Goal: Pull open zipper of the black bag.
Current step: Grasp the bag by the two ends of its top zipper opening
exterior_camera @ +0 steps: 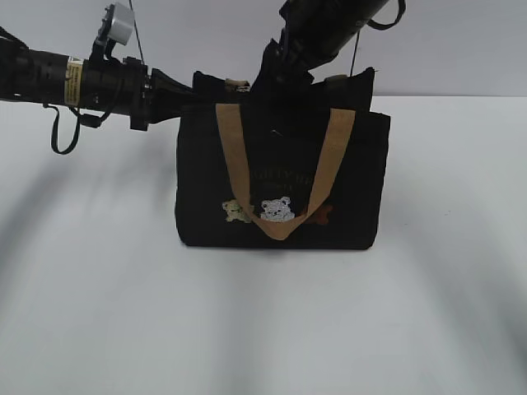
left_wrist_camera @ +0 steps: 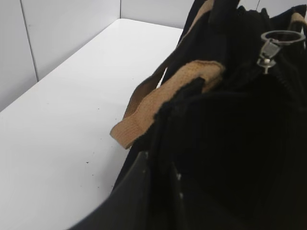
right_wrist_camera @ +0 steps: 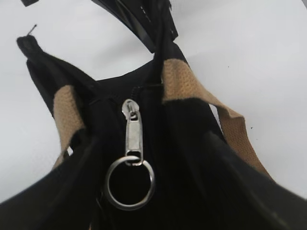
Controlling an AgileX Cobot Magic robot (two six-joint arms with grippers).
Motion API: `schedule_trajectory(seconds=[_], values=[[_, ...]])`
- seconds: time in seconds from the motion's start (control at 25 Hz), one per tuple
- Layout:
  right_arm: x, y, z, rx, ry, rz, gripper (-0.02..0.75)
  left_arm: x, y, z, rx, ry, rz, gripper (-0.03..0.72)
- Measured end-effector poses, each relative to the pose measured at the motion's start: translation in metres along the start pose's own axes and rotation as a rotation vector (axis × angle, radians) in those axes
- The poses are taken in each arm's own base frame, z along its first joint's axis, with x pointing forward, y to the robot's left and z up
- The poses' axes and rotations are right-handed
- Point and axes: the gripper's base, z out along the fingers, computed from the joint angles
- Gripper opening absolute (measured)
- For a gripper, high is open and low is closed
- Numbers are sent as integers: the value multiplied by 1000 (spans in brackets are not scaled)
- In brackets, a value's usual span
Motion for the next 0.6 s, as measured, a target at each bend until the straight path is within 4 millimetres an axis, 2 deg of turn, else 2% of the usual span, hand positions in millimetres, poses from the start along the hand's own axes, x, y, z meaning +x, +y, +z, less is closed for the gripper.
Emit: schedule_trajectory(seconds=[0.28, 0.6], values=[[2, 2, 0, -24, 26, -3, 312, 0, 0, 0, 0, 0, 0, 36], [3, 3, -3, -26, 39, -10, 233, 0, 0, 0, 1, 0, 0, 36]])
